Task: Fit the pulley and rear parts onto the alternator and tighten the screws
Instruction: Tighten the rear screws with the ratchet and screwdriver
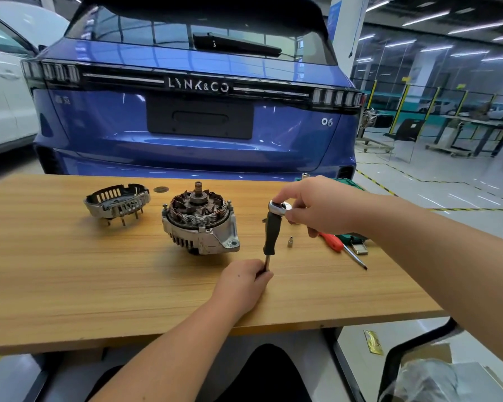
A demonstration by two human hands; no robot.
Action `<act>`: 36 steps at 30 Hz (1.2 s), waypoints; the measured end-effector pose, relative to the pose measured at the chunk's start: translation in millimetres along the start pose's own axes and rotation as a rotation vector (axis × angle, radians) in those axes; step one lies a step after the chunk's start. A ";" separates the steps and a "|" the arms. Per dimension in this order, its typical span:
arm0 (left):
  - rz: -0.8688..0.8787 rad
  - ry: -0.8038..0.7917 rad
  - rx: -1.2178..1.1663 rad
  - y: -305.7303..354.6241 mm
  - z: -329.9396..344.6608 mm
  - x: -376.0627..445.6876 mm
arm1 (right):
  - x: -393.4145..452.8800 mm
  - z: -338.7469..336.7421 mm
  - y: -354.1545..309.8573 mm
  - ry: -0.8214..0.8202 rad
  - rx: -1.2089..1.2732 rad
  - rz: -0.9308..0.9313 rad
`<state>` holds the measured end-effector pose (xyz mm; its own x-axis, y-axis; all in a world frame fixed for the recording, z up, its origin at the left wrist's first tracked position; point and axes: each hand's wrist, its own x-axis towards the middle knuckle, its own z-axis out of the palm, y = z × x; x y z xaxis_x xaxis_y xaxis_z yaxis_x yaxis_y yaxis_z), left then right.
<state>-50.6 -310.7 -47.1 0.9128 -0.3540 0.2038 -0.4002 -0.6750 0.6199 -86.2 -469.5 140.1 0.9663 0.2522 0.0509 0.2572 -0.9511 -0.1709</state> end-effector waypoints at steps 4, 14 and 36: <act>-0.001 -0.001 -0.005 0.4 0.4 -1.1 | -1.4 4.3 -1.3 0.028 -0.065 -0.030; 0.008 0.004 -0.007 3.3 -1.3 -3.5 | -5.1 5.9 -2.4 0.048 -0.110 -0.079; -0.051 -0.030 0.017 2.5 -2.8 1.4 | -43.5 116.1 -34.5 0.305 1.001 0.402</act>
<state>-50.1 -311.1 -43.2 0.9294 -0.3375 0.1493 -0.3544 -0.7037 0.6158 -136.5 -426.9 29.5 0.9736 -0.2263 0.0297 -0.0521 -0.3469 -0.9365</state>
